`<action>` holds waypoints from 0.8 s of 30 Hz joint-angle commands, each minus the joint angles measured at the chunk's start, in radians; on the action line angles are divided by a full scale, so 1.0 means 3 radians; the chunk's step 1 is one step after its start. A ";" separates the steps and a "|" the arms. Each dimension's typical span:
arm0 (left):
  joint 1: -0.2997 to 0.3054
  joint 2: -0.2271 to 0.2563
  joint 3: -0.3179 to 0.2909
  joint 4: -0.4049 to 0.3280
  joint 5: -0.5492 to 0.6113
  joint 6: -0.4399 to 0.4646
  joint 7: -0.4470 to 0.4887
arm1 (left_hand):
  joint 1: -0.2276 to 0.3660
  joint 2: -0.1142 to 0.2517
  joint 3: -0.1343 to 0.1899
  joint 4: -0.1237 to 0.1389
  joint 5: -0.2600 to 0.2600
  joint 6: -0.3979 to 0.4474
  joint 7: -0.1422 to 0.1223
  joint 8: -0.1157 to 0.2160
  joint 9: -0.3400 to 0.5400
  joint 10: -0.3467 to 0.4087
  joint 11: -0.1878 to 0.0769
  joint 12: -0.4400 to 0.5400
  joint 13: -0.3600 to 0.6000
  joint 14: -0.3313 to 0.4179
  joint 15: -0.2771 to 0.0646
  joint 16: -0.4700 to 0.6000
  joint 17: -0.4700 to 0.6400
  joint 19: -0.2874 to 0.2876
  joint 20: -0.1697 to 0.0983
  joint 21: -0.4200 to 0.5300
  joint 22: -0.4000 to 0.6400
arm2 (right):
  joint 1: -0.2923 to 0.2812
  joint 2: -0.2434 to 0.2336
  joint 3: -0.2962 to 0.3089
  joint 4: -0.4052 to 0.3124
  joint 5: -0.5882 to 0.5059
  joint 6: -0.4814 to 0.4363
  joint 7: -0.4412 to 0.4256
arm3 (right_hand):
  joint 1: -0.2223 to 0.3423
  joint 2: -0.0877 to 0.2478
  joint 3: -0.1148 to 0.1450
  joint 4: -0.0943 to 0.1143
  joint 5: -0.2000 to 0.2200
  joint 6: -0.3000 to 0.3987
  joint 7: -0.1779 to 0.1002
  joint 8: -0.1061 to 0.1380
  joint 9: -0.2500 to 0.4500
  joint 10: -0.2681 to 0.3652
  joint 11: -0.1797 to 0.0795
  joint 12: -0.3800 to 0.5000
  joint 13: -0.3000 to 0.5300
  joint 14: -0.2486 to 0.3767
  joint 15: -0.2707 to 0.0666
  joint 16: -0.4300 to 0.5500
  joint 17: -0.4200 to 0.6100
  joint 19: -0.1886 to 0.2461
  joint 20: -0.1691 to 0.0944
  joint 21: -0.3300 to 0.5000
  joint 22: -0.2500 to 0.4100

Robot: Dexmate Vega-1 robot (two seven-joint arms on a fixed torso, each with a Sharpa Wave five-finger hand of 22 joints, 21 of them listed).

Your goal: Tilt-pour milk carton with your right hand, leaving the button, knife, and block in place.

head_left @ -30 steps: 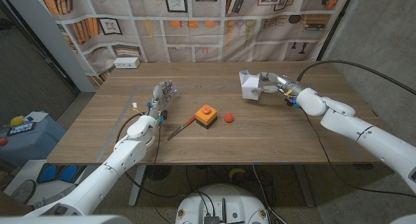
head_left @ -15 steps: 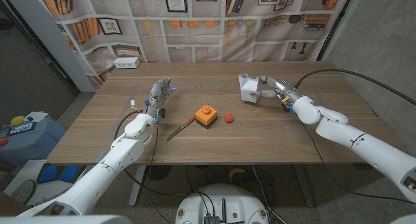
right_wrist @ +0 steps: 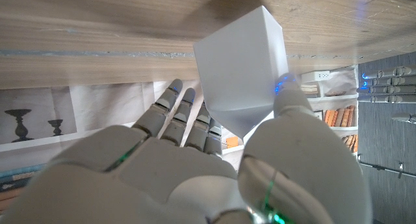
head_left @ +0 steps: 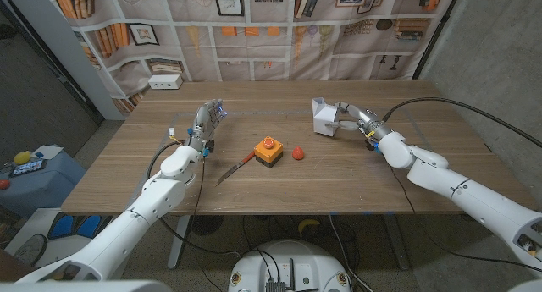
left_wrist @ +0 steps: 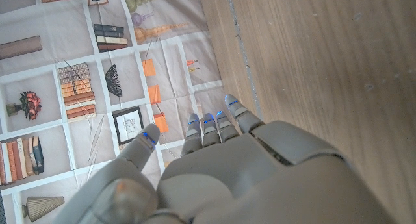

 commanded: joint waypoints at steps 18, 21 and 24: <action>-0.0047 0.0013 0.0000 0.0041 -0.0040 0.0078 -0.0045 | 0.0013 0.0241 0.0014 -0.0018 0.0012 0.0008 -0.0002 0.0003 0.0016 0.0034 0.0038 -0.0010 0.0009 0.0028 -0.0008 0.0005 0.0012 0.0008 0.0003 0.0003 0.0010 | 0.0060 0.0090 -0.0091 0.0187 0.0094 0.0035 -0.0035 | 0.0007 -0.0044 -0.0057 0.0010 0.0001 -0.0166 0.0037 -0.0062 0.0000 -0.0007 -0.0040 -0.0044 0.0015 -0.0029 -0.0277 -0.0007 0.0026 -0.0006 0.0012 0.0010 0.0011; -0.0054 0.0014 0.0000 0.0053 -0.0046 0.0083 -0.0055 | 0.0011 0.0242 0.0015 -0.0017 0.0012 0.0008 0.0001 0.0003 0.0016 0.0034 0.0053 -0.0011 0.0009 0.0028 -0.0004 0.0005 0.0013 0.0009 0.0004 0.0003 0.0010 | 0.0069 0.0084 -0.0098 0.0192 0.0110 0.0044 -0.0002 | -0.0002 -0.0061 -0.0068 0.0011 0.0002 -0.0192 0.0034 -0.0074 -0.0002 -0.0032 -0.0036 -0.0055 0.0016 -0.0043 -0.0260 -0.0016 0.0025 -0.0010 0.0015 0.0009 0.0011; -0.0062 0.0016 0.0003 0.0058 -0.0045 0.0106 -0.0042 | 0.0010 0.0243 0.0015 -0.0015 0.0012 0.0010 0.0002 0.0003 0.0016 0.0035 0.0052 -0.0011 0.0009 0.0029 0.0000 0.0005 0.0014 0.0008 0.0004 0.0002 0.0010 | 0.0078 0.0085 -0.0104 0.0197 0.0114 0.0041 0.0012 | -0.0031 -0.0079 -0.0088 0.0023 0.0007 -0.0290 0.0057 -0.0117 -0.0005 -0.0103 -0.0029 -0.0082 0.0019 -0.0089 -0.0221 -0.0038 0.0028 -0.0028 0.0025 0.0003 0.0012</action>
